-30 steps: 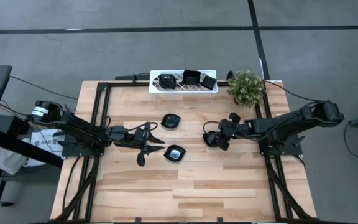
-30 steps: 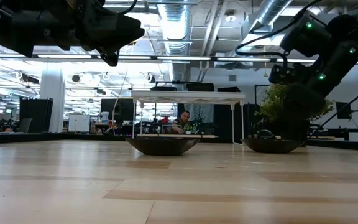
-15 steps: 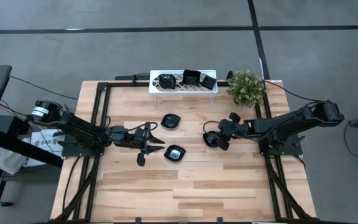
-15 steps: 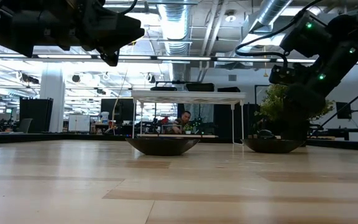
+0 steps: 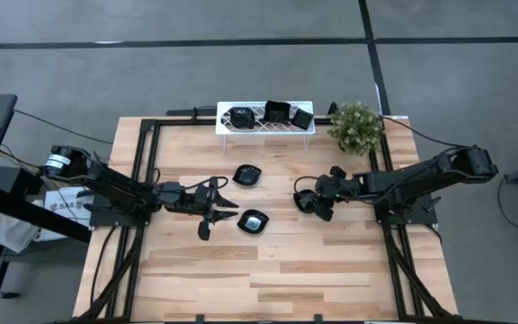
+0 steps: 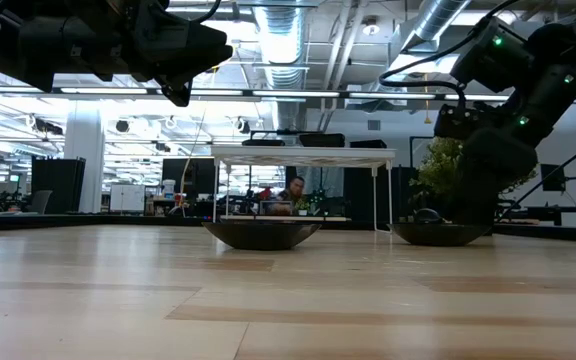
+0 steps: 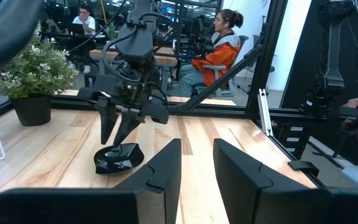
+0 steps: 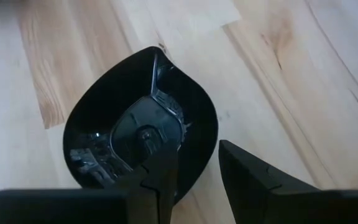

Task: Pick & Place Mini shaped plates
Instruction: Stack the black leaf-shaped plate on top of the black leaf-shaped plate on the shelf

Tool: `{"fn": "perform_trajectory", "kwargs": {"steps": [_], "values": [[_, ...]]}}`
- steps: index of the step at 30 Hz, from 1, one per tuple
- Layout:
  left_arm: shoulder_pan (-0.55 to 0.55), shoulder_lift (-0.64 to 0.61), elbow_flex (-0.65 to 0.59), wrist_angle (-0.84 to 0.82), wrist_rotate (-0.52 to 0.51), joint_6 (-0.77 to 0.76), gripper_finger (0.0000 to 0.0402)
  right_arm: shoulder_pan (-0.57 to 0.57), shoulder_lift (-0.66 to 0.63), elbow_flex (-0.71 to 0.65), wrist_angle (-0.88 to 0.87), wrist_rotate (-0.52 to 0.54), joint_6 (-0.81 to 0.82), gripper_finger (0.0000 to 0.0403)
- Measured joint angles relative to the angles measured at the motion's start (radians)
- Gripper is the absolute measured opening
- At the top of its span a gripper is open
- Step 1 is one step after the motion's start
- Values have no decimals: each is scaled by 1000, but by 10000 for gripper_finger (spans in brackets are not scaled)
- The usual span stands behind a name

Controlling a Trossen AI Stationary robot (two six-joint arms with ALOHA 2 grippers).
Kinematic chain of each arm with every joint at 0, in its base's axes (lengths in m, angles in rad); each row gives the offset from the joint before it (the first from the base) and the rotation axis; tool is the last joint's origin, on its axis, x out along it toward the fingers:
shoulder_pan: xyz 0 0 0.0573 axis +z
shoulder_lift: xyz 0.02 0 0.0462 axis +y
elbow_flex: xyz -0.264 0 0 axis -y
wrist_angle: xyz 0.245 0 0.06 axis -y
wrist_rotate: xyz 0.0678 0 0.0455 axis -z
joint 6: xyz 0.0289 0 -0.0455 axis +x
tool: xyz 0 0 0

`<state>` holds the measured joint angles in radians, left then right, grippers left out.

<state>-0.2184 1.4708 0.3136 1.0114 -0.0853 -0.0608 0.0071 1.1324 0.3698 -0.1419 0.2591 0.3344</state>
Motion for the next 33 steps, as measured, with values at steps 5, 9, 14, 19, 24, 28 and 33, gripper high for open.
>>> {"fn": "perform_trajectory", "kwargs": {"steps": [5, 9, 14, 19, 24, 28, 33], "values": [[0, 0, 0, 0, 0, 0, 95, 0, 0, 0, 5, 0, 0, 114], [0, 0, 0, 0, 0, 0, 95, 0, 0, 0, 27, 0, 0, 114], [0, 0, 0, 0, 0, 0, 95, 0, 0, 0, 30, 0, 0, 114], [0, 0, 0, 0, 0, 0, 95, 0, 0, 0, 30, 0, -1, 114], [0, 0, 0, 0, 0, 0, 95, 0, 0, 0, 30, 1, -3, 114], [0, 0, 0, 0, 0, 0, 95, -7, 0, 0, 29, 3, -3, 114], [7, 0, 0, 1, 2, 9, 95, -10, 0, 0, 23, 3, 26, 114]]}}
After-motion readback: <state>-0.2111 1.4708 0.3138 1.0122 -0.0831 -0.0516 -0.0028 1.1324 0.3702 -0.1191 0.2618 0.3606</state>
